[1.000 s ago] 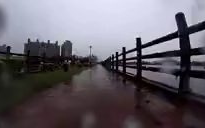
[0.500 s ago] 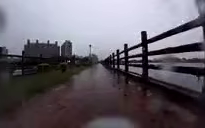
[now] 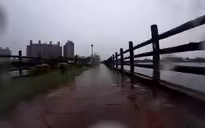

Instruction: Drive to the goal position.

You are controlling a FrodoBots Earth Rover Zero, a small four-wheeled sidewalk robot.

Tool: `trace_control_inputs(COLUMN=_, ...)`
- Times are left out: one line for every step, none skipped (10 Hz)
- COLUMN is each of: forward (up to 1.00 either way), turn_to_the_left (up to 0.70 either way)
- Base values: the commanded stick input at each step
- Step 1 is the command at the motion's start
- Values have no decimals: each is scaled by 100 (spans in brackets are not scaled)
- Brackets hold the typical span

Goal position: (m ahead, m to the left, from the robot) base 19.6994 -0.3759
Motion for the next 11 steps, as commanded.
trace_control_inputs(forward=100, turn_to_the_left=19)
trace_control_inputs(forward=100, turn_to_the_left=0)
trace_control_inputs(forward=100, turn_to_the_left=0)
trace_control_inputs(forward=100, turn_to_the_left=0)
trace_control_inputs(forward=100, turn_to_the_left=0)
trace_control_inputs(forward=100, turn_to_the_left=0)
trace_control_inputs(forward=100, turn_to_the_left=0)
trace_control_inputs(forward=100, turn_to_the_left=0)
trace_control_inputs(forward=100, turn_to_the_left=0)
trace_control_inputs(forward=100, turn_to_the_left=0)
trace_control_inputs(forward=100, turn_to_the_left=0)
